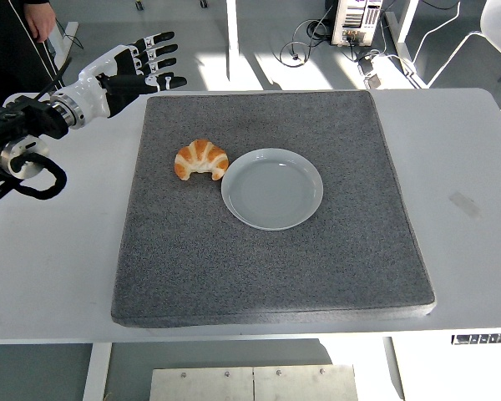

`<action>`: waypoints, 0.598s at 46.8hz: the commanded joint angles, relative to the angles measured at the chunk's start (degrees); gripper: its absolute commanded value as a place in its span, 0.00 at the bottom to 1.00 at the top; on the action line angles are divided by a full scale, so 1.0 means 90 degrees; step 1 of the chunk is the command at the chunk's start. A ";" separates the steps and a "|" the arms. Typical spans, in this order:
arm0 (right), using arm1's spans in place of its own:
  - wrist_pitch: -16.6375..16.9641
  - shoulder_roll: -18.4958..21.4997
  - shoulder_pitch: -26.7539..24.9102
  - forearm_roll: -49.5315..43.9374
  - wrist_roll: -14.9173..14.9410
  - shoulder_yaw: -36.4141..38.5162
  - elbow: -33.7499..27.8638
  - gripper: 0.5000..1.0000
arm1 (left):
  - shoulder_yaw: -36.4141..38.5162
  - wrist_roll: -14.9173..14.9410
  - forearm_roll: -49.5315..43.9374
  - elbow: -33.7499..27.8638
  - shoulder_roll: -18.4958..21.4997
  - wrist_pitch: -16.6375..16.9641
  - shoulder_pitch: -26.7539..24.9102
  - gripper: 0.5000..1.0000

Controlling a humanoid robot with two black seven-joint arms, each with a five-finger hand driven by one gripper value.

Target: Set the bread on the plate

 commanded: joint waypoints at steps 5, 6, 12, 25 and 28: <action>0.0000 0.0000 -0.0003 0.0000 0.0001 -0.0005 0.0001 1.00 | 0.0942 0.0997 0.0030 0.0006 0.0127 -0.0035 -0.0792 0.97; 0.0000 0.0000 -0.0003 0.0000 0.0001 -0.0005 0.0001 1.00 | 0.0972 0.1114 0.0030 0.0006 0.0117 -0.0025 -0.0860 0.97; 0.0000 0.0000 -0.0003 0.0000 0.0001 0.0004 0.0001 1.00 | 0.1070 0.1350 0.0273 0.0016 0.0059 -0.0005 -0.1007 0.96; 0.0000 0.0000 -0.0003 0.0000 0.0001 0.0004 0.0010 1.00 | 0.1011 0.1213 0.3203 0.0045 -0.0322 0.0180 -0.0998 0.91; 0.0000 0.0000 -0.0003 0.0000 0.0001 -0.0005 0.0001 1.00 | 0.1099 0.0882 0.3379 0.0074 -0.0332 0.0190 -0.0968 0.93</action>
